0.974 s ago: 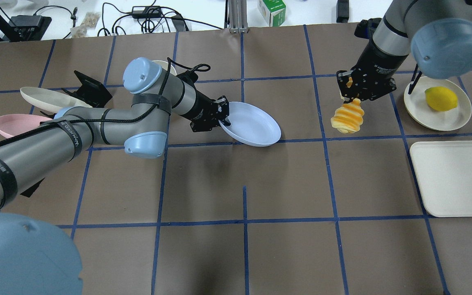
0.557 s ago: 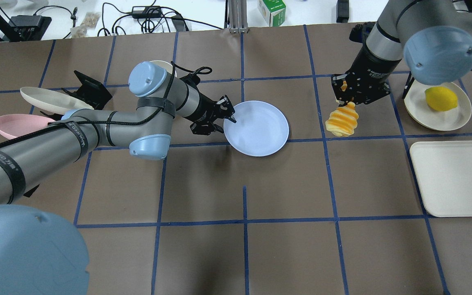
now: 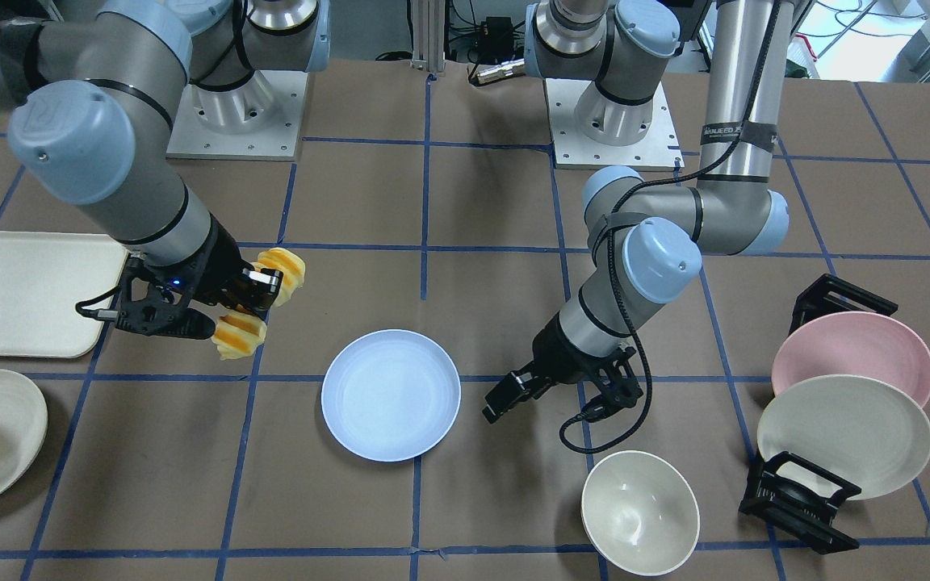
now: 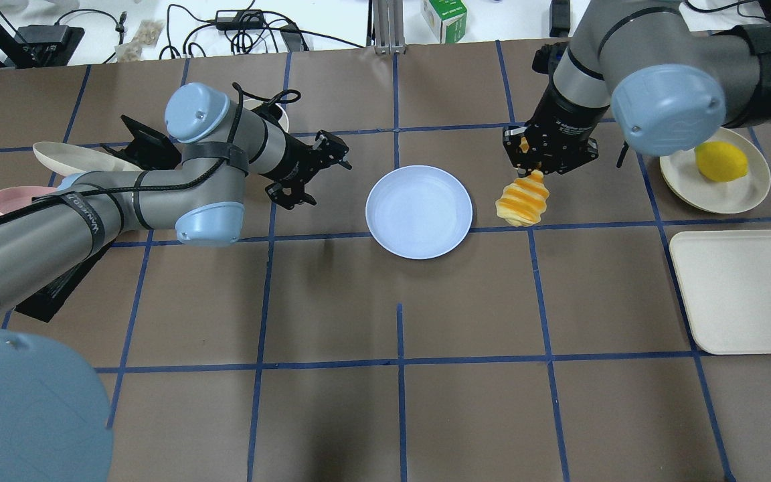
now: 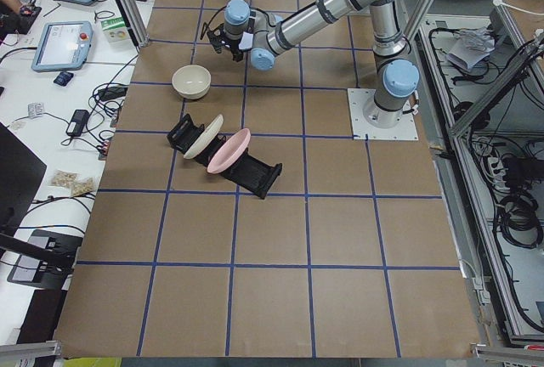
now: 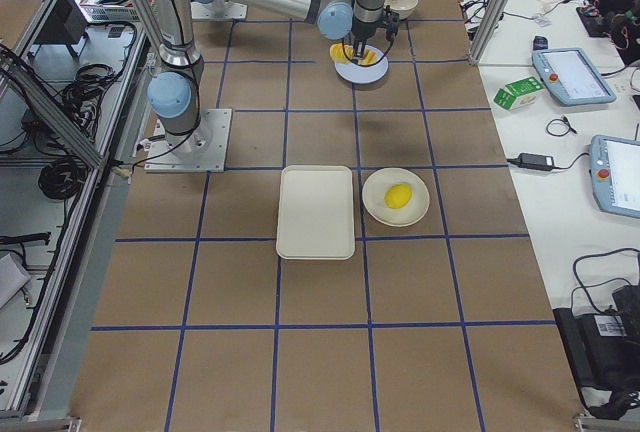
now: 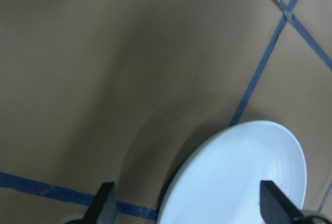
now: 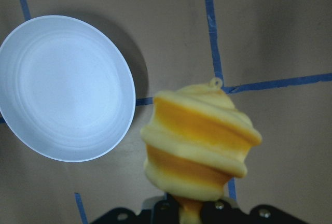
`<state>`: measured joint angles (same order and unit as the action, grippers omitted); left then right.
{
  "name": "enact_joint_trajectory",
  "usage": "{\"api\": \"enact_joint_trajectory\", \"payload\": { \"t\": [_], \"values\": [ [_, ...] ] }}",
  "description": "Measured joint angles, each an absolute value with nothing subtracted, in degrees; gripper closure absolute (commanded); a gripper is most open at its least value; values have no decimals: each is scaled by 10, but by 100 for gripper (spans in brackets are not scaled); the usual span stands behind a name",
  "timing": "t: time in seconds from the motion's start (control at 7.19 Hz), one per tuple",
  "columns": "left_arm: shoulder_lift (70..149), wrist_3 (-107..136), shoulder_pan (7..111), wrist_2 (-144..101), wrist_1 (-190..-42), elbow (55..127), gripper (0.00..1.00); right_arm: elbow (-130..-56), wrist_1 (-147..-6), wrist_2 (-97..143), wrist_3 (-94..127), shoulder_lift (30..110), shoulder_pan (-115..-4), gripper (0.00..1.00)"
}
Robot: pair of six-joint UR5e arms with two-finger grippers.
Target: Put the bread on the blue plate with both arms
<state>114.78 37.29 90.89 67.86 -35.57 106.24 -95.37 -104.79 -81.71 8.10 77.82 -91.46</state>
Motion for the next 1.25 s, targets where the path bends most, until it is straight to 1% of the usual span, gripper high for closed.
{"api": "enact_joint_trajectory", "payload": {
  "t": [0.28, 0.56, 0.83, 0.97, 1.11, 1.25],
  "values": [
    [1124, 304, 888, 736, -447, 1032, 0, -938, -1099, -812, 86, 737, -952, 100],
    [1090, 209, 882, 797, -580, 983, 0, -907, -1143, -791, 103, 662, -1007, 100],
    [1049, 160, 868, 858, -672, 960, 0, -894, -1167, -787, 105, 619, -1037, 100],
    [1026, 141, 859, 875, -711, 948, 0, -894, -1171, -787, 103, 607, -1038, 96],
    [1002, 126, 855, 881, -740, 938, 0, -894, -1173, -789, 101, 601, -1036, 87],
    [978, 112, 853, 883, -763, 931, 0, -896, -1173, -790, 103, 598, -1030, 74]
  ]
}}
